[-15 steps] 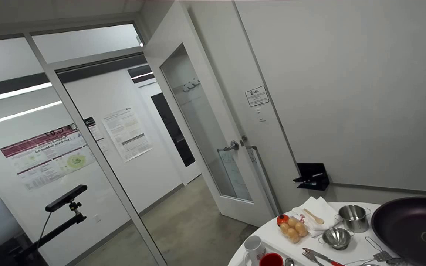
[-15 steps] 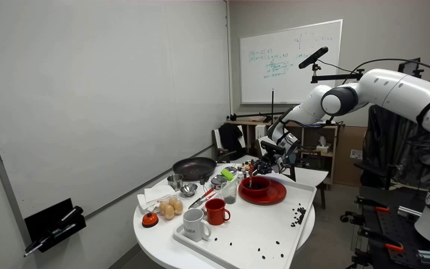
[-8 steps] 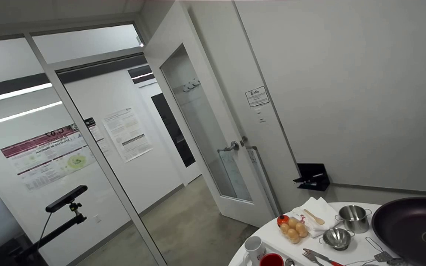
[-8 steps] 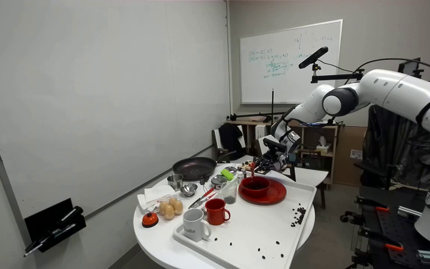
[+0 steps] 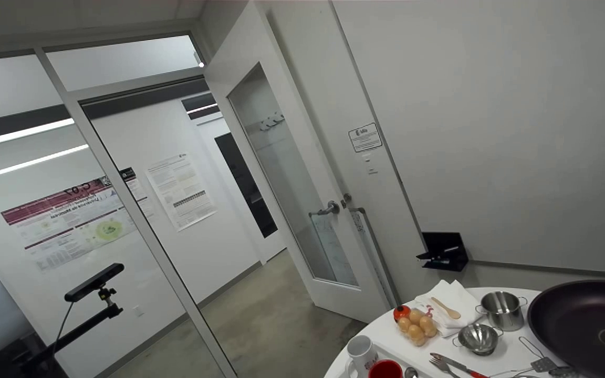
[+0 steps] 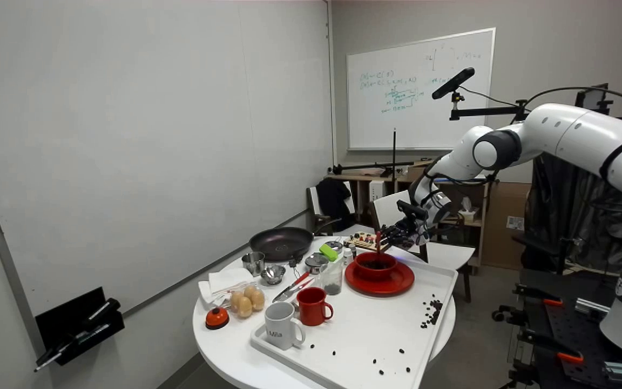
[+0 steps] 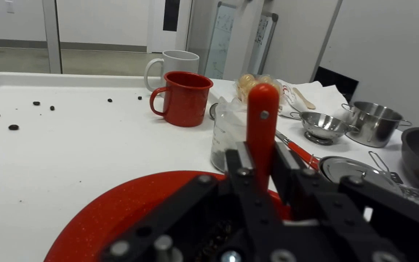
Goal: Use the spoon to mix the contents of the bowl
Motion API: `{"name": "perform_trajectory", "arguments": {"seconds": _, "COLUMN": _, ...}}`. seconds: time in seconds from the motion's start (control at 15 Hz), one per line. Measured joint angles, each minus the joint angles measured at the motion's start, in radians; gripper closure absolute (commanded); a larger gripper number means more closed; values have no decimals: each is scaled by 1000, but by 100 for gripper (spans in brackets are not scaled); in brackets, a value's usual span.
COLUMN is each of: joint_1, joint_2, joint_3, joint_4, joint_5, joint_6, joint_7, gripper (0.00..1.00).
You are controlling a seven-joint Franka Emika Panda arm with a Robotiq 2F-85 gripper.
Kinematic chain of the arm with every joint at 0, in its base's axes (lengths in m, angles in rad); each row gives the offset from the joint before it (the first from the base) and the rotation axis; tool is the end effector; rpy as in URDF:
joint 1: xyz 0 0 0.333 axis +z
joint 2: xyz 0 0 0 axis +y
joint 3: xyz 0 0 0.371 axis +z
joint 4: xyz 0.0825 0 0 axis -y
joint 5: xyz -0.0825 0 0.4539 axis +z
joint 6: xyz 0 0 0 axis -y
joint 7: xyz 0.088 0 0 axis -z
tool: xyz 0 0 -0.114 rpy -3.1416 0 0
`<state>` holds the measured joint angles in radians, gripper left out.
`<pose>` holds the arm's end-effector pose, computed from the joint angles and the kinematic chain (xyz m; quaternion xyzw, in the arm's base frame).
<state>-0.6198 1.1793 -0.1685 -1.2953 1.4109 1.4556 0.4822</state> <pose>0.6286 -0.4193 0.0108 -0.4409 0.6212 0.2924 0.5782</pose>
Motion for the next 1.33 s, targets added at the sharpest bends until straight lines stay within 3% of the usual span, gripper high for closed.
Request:
{"name": "perform_trajectory", "arguments": {"seconds": 0.47, "joint_1": -3, "joint_2": 0, "joint_3": 14, "joint_4": 0, "joint_5": 6, "joint_6": 0, "joint_7": 0, "gripper": 93}}
{"name": "perform_trajectory", "arguments": {"seconds": 1.07, "joint_1": 96, "joint_2": 0, "joint_3": 28, "joint_4": 3, "joint_5": -3, "joint_6": -11, "joint_7": -2, "gripper": 93}}
{"name": "perform_trajectory", "arguments": {"seconds": 1.33, "joint_1": 99, "joint_2": 0, "joint_3": 24, "joint_4": 5, "joint_5": -2, "joint_6": -12, "joint_7": -2, "gripper": 93}}
